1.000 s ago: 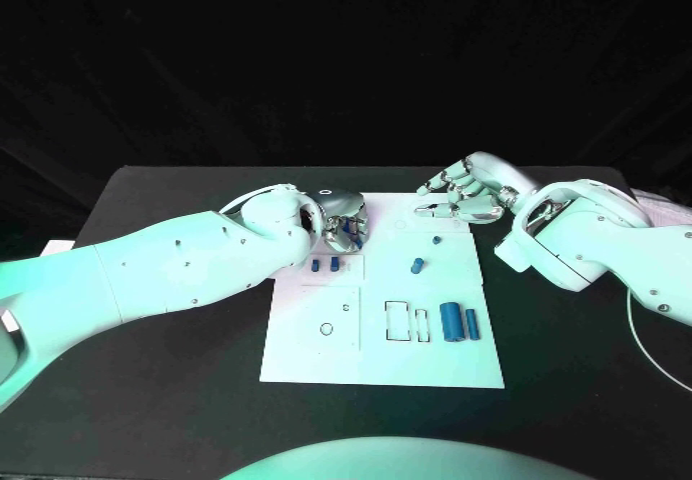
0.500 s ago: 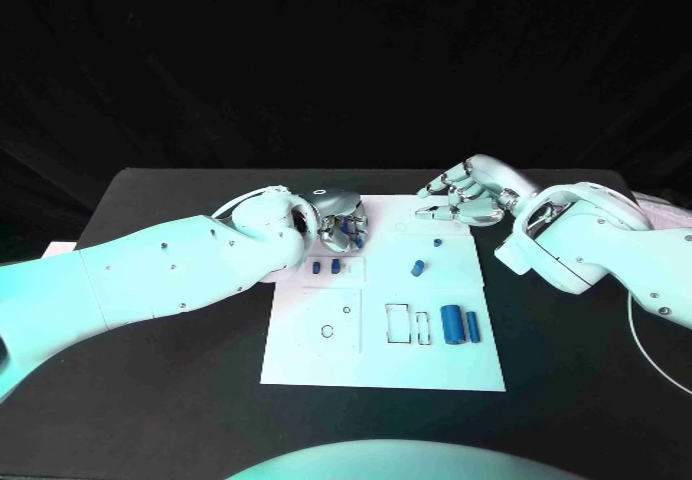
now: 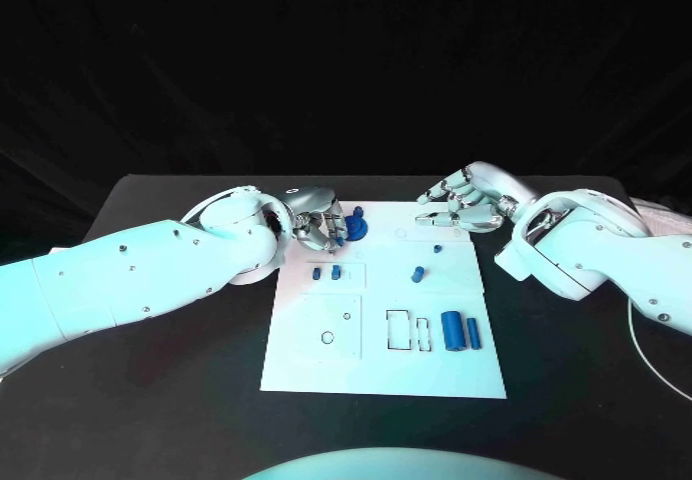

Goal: Assemble the parts on the task board

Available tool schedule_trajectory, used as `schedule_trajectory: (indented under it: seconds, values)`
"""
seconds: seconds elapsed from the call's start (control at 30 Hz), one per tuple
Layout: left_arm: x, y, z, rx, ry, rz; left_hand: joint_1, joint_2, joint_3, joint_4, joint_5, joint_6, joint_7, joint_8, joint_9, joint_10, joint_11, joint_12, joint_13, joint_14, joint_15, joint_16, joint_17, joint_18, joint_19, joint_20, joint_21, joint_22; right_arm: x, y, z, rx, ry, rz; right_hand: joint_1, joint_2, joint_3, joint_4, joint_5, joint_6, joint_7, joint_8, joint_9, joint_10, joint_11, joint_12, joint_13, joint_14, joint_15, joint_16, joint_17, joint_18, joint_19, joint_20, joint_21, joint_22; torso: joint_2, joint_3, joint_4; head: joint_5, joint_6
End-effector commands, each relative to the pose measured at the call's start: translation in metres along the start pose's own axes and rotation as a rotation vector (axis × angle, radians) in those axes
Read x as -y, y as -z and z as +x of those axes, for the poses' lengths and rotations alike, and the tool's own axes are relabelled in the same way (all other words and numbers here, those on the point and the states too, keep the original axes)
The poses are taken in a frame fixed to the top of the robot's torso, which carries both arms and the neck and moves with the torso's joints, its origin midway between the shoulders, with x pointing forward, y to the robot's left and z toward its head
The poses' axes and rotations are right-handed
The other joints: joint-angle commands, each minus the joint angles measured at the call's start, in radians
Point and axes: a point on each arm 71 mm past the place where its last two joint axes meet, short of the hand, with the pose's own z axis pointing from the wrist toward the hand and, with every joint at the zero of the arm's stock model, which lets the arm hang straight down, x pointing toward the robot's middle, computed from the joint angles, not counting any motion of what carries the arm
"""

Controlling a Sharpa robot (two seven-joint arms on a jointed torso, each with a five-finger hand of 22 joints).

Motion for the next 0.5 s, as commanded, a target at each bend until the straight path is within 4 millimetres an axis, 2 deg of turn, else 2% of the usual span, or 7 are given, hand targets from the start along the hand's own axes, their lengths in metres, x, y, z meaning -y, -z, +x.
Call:
schedule_trajectory:
  seconds: [0.03, 0.17, 0.33, 0.47, 0.5]
  values:
    - [-0.005, 0.001, 0.002, -0.030, 0.023, -0.021, -0.010, 0.003, 0.001, -0.007, 0.000, 0.003, 0.004, -0.005, -0.001, 0.000, 0.009, -0.004, -0.002, 0.047, 0.007, -0.001, -0.001, -0.014, 0.024, 0.006, 0.004, 0.062, -0.001, 0.000, 0.001, -0.006, 0.003, -0.008, -0.003, 0.011, -0.005, -0.002, 0.005, 0.002, 0.004, -0.004, 0.001, -0.003, 0.001, -0.002, 0.000, 0.053, -0.007, -0.003, 0.022, 0.004, -0.006, -0.001, -0.003, 0.094, 0.001, -0.0009, 0.0003, 0.005, 0.005]
    - [-0.013, 0.002, 0.002, -0.033, 0.020, -0.041, -0.011, 0.003, 0.002, -0.007, 0.000, 0.002, 0.004, -0.006, -0.001, 0.000, 0.009, -0.006, -0.001, 0.047, 0.007, -0.001, -0.001, -0.014, 0.024, 0.006, 0.004, 0.062, -0.001, 0.000, 0.001, -0.007, 0.003, -0.009, -0.003, 0.012, -0.006, -0.001, 0.005, 0.003, 0.004, -0.004, 0.002, -0.003, 0.001, -0.001, 0.000, 0.053, -0.007, -0.004, 0.022, 0.004, -0.006, -0.001, -0.003, 0.094, 0.002, -0.0013, -0.0004, 0.009, 0.008]
    - [-0.018, 0.003, 0.002, -0.040, 0.018, -0.052, -0.012, 0.003, 0.002, -0.007, 0.000, 0.003, 0.004, -0.006, -0.002, 0.000, 0.010, -0.007, -0.001, 0.047, 0.007, -0.001, -0.001, -0.014, 0.024, 0.007, 0.004, 0.062, -0.001, -0.001, 0.001, -0.007, 0.003, -0.008, -0.003, 0.012, -0.006, -0.001, 0.005, 0.003, 0.004, -0.004, 0.002, -0.003, 0.001, -0.001, 0.000, 0.053, -0.007, -0.004, 0.022, 0.004, -0.006, -0.001, -0.003, 0.094, 0.001, -0.0010, -0.0015, 0.009, 0.003]
    - [-0.017, 0.003, 0.003, -0.047, 0.018, -0.047, -0.013, 0.003, 0.002, -0.007, 0.000, 0.003, 0.004, -0.007, -0.002, 0.000, 0.010, -0.007, -0.001, 0.047, 0.007, -0.001, -0.002, -0.014, 0.023, 0.007, 0.004, 0.062, -0.001, -0.001, 0.001, -0.007, 0.003, -0.007, -0.003, 0.012, -0.006, -0.001, 0.006, 0.003, 0.004, -0.004, 0.002, -0.003, 0.001, -0.001, 0.000, 0.053, -0.007, -0.004, 0.023, 0.004, -0.006, -0.001, -0.003, 0.094, 0.001, -0.0008, -0.0015, 0.006, 0.002]
    - [-0.017, 0.003, 0.003, -0.049, 0.018, -0.046, -0.013, 0.003, 0.001, -0.007, 0.000, 0.003, 0.004, -0.007, -0.002, 0.000, 0.010, -0.008, -0.001, 0.047, 0.007, -0.001, -0.002, -0.013, 0.023, 0.007, 0.003, 0.062, -0.001, -0.001, 0.001, -0.007, 0.003, -0.007, -0.003, 0.013, -0.007, -0.001, 0.006, 0.003, 0.004, -0.004, 0.002, -0.003, 0.001, -0.001, 0.000, 0.053, -0.007, -0.003, 0.023, 0.004, -0.006, -0.001, -0.003, 0.094, 0.001, -0.0007, -0.0011, 0.001, 0.005]
